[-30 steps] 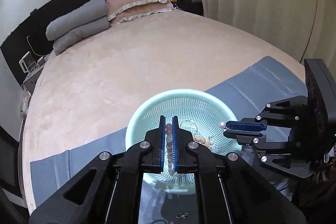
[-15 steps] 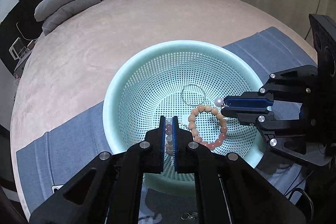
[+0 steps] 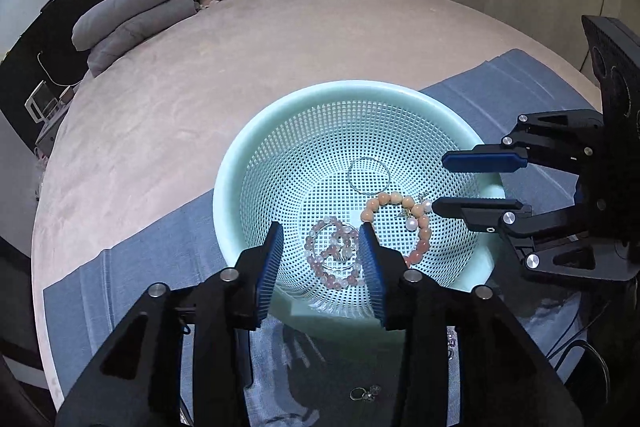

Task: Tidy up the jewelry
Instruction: 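Lift the earring and necklace over the mint basket and open both tools, then withdraw both open tools from the basket toward the gold charms, then grasp a silver charm earring with the right tool while the left tool grasps another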

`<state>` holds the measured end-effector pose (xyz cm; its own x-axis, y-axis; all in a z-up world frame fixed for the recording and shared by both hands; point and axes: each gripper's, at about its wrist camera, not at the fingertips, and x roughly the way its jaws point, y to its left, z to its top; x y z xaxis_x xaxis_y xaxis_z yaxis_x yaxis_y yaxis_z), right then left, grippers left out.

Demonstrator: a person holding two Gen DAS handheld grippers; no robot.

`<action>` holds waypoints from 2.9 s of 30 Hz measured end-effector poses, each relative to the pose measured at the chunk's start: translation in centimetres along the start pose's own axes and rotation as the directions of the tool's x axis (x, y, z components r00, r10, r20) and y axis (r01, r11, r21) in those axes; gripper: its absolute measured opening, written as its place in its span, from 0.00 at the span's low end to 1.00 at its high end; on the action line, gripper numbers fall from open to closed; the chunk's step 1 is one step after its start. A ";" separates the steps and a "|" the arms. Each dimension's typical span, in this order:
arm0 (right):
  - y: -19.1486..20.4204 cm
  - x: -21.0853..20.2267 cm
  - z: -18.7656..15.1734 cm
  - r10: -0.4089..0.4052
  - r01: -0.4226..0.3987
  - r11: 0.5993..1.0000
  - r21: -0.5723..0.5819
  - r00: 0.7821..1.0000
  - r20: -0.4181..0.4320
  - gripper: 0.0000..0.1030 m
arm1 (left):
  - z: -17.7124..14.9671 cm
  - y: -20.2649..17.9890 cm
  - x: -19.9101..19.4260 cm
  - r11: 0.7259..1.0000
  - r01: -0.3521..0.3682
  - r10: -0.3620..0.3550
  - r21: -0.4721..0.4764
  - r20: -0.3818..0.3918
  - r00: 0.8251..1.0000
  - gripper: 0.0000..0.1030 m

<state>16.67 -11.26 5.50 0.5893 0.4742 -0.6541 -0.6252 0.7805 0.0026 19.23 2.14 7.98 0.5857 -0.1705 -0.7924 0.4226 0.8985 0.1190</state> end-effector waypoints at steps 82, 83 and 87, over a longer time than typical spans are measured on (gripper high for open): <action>6.6 1.5 -8.3 0.129 -0.129 0.992 0.011 0.986 -0.107 0.22 | -12.7 -4.0 1.9 0.988 0.125 -0.130 -0.090 -0.054 0.990 0.20; 6.5 1.4 -8.4 0.129 -0.127 0.992 0.019 0.986 -0.104 0.22 | -12.8 -4.1 1.8 0.987 0.124 -0.130 -0.100 -0.051 0.990 0.14; 6.2 0.7 -8.7 0.144 -0.137 0.988 0.067 0.985 -0.100 0.22 | -13.0 -4.5 1.4 0.985 0.110 -0.117 -0.131 -0.050 0.992 0.12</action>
<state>8.78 -9.60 -1.51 0.4395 0.5385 -0.7190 -0.6647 0.7333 0.1429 9.14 3.16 -1.46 0.4966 -0.2543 -0.8299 0.3902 0.9195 -0.0483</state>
